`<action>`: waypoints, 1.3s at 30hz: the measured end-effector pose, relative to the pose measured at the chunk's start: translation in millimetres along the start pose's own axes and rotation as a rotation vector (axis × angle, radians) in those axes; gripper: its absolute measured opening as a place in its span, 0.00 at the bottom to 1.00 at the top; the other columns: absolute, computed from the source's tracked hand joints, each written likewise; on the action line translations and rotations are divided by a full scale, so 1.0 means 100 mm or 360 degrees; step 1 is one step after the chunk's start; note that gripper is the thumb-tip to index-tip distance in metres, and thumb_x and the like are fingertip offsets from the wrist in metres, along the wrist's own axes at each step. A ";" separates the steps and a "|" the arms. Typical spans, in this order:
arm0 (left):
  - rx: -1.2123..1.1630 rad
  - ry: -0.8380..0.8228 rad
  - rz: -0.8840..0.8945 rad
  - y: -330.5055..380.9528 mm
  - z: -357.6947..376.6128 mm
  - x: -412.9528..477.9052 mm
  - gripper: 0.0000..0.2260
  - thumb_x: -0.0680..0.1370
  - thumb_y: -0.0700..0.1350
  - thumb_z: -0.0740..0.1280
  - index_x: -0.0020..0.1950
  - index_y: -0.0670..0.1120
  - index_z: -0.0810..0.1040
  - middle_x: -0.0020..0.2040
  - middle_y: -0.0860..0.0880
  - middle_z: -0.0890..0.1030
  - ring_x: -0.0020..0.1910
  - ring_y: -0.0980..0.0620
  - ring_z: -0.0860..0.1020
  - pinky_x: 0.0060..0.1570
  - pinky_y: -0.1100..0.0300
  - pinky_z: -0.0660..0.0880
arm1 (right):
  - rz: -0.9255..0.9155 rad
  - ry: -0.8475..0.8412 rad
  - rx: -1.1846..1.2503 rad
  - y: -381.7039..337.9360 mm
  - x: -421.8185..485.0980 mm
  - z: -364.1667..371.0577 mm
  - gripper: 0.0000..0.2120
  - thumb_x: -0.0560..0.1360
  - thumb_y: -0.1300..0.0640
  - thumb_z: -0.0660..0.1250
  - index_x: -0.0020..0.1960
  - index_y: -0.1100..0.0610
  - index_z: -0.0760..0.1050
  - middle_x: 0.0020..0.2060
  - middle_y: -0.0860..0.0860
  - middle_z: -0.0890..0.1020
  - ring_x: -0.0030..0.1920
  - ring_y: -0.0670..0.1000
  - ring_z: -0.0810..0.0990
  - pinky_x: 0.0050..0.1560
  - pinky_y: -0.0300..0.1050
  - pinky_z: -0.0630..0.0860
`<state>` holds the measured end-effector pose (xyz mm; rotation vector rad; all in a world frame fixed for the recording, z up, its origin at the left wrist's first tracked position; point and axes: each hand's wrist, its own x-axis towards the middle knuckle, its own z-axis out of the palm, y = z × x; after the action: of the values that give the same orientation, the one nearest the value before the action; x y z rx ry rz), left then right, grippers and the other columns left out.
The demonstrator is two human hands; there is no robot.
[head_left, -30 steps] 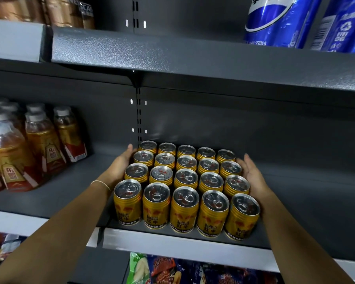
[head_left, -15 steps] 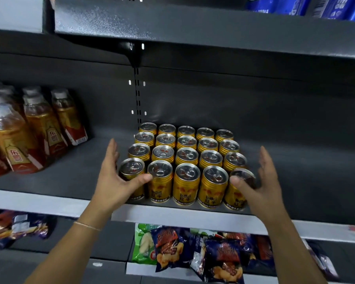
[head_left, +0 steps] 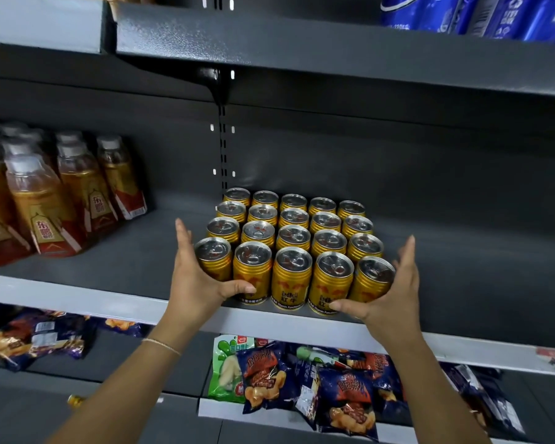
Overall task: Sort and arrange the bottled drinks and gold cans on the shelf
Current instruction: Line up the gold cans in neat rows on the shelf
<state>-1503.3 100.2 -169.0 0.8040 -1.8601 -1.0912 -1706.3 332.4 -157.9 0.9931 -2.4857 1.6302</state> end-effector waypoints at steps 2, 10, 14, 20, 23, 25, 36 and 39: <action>-0.0003 -0.0016 -0.0008 0.00 0.01 0.01 0.72 0.47 0.61 0.83 0.76 0.63 0.35 0.79 0.49 0.56 0.76 0.52 0.59 0.72 0.50 0.61 | 0.0007 0.0027 -0.0029 0.01 0.02 0.03 0.75 0.40 0.26 0.78 0.74 0.29 0.35 0.78 0.50 0.54 0.77 0.55 0.57 0.69 0.63 0.64; 0.0077 -0.0072 -0.0006 -0.04 0.00 0.04 0.70 0.48 0.64 0.80 0.77 0.60 0.36 0.77 0.49 0.61 0.74 0.50 0.64 0.71 0.49 0.63 | 0.0055 0.0089 -0.0144 0.03 0.04 0.05 0.74 0.39 0.25 0.77 0.73 0.27 0.34 0.78 0.52 0.57 0.76 0.58 0.60 0.66 0.66 0.66; 0.0096 -0.0077 -0.0005 -0.02 0.00 0.03 0.69 0.49 0.64 0.80 0.77 0.62 0.36 0.78 0.49 0.60 0.74 0.49 0.63 0.71 0.48 0.62 | 0.0047 0.0087 -0.0171 -0.02 0.01 0.05 0.72 0.42 0.28 0.78 0.72 0.26 0.33 0.78 0.52 0.57 0.77 0.58 0.58 0.68 0.67 0.66; 0.0225 -0.0168 0.0013 -0.06 -0.16 0.01 0.69 0.49 0.67 0.80 0.76 0.63 0.34 0.79 0.48 0.55 0.74 0.55 0.56 0.71 0.51 0.59 | -0.0222 0.0355 -0.0339 -0.15 -0.08 0.08 0.65 0.52 0.30 0.77 0.77 0.35 0.40 0.77 0.52 0.56 0.77 0.56 0.53 0.71 0.64 0.59; 0.0400 -0.0274 0.0036 -0.09 -0.32 0.01 0.64 0.55 0.71 0.75 0.78 0.58 0.38 0.79 0.49 0.53 0.76 0.52 0.55 0.69 0.57 0.57 | -0.0570 0.0539 -0.0362 -0.36 -0.08 0.21 0.49 0.66 0.35 0.75 0.77 0.56 0.59 0.74 0.57 0.65 0.76 0.59 0.58 0.73 0.57 0.58; 0.0549 -0.0345 0.0056 -0.10 -0.43 0.05 0.55 0.63 0.72 0.68 0.79 0.55 0.42 0.80 0.49 0.54 0.77 0.50 0.55 0.68 0.58 0.57 | -0.0758 0.0581 -0.0350 -0.56 -0.04 0.34 0.33 0.72 0.46 0.72 0.69 0.63 0.71 0.67 0.59 0.74 0.72 0.60 0.65 0.73 0.48 0.58; 0.1256 -0.0643 0.0515 -0.14 -1.55 0.35 0.13 0.82 0.52 0.59 0.55 0.45 0.78 0.52 0.47 0.81 0.52 0.46 0.78 0.51 0.51 0.74 | -0.1145 0.0035 -0.0336 -1.61 -0.04 1.40 0.10 0.72 0.57 0.68 0.50 0.60 0.84 0.47 0.53 0.85 0.52 0.56 0.80 0.55 0.47 0.75; 0.1432 -0.0651 0.0429 -0.12 -1.90 0.44 0.15 0.81 0.54 0.59 0.61 0.48 0.77 0.55 0.46 0.80 0.55 0.44 0.77 0.50 0.56 0.73 | -0.1101 -0.0147 -0.0415 -1.88 -0.09 1.78 0.10 0.72 0.56 0.69 0.51 0.59 0.83 0.48 0.53 0.84 0.52 0.56 0.80 0.54 0.42 0.71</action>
<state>-1355.2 -13.4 -110.2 0.7954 -2.7623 -0.2021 -1546.3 141.3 -88.4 1.6528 -1.9685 1.0374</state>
